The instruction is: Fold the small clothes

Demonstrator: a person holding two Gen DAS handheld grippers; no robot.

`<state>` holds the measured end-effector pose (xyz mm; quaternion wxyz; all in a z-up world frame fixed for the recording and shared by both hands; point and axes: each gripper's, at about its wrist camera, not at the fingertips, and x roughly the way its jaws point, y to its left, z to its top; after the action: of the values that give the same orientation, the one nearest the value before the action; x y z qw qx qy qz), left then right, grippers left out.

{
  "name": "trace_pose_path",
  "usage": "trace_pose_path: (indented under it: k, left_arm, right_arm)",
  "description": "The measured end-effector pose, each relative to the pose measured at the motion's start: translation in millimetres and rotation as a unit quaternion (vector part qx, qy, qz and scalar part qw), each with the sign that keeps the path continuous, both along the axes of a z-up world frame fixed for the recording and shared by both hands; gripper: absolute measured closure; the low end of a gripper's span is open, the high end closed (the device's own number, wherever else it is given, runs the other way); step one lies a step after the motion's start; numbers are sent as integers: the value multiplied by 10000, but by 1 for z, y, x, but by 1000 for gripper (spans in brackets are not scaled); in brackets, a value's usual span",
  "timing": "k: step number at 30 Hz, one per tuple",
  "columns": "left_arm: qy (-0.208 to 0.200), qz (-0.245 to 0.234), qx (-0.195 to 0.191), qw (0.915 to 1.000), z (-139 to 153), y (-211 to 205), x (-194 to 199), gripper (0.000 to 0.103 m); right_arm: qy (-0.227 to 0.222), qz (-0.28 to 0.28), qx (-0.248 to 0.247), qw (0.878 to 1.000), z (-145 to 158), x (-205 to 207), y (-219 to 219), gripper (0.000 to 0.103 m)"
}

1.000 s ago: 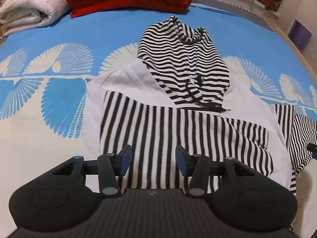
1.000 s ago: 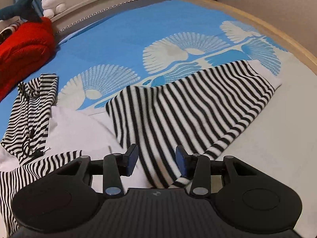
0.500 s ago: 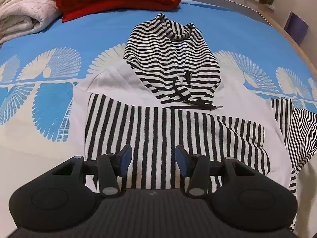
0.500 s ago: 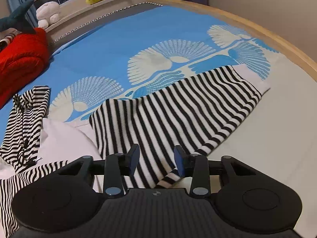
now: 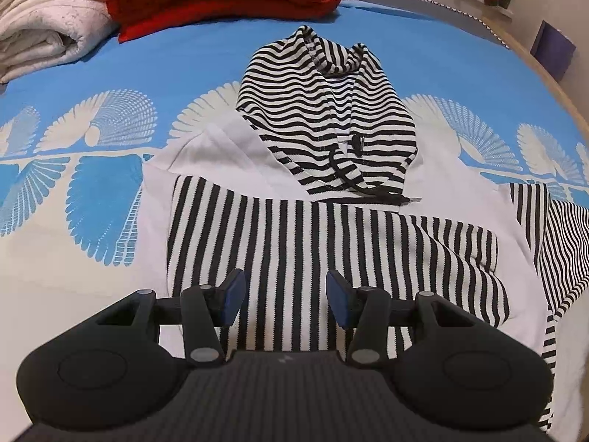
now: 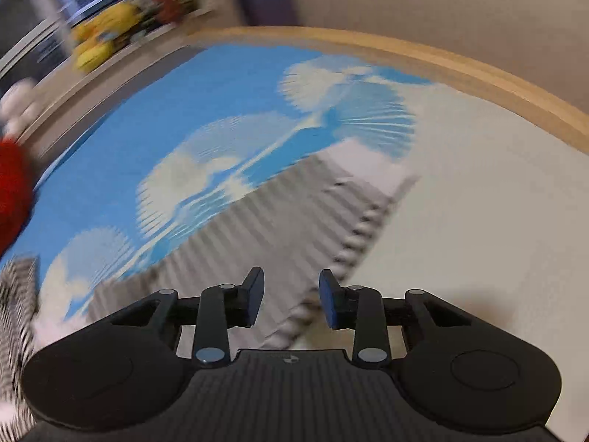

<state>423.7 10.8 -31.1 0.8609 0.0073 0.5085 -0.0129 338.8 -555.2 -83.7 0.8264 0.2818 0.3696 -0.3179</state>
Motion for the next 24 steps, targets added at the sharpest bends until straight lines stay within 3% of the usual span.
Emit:
trace_pose_path:
  k: [3, 10, 15, 17, 20, 24]
  left_arm:
    - [-9, 6, 15, 10000, 0, 1, 0, 48]
    - [37, 14, 80, 10000, -3, 6, 0, 48]
    - [39, 28, 72, 10000, -3, 8, 1, 48]
    - [46, 29, 68, 10000, -2, 7, 1, 48]
    - [23, 54, -13, 10000, 1, 10, 0, 48]
    - [4, 167, -128, 9998, 6, 19, -2, 48]
  right_arm:
    - [-67, -438, 71, 9990, -18, -3, -24, 66]
    - [-707, -1001, 833, 9890, -66, -3, -64, 65]
    - [-890, -863, 622, 9903, -69, 13, -63, 66]
    - [-769, -622, 280, 9947, -70, 21, -55, 99]
    - [-603, -458, -521, 9958, -60, 28, -34, 99]
    - [-891, -465, -936, 9905, -27, 40, -7, 99]
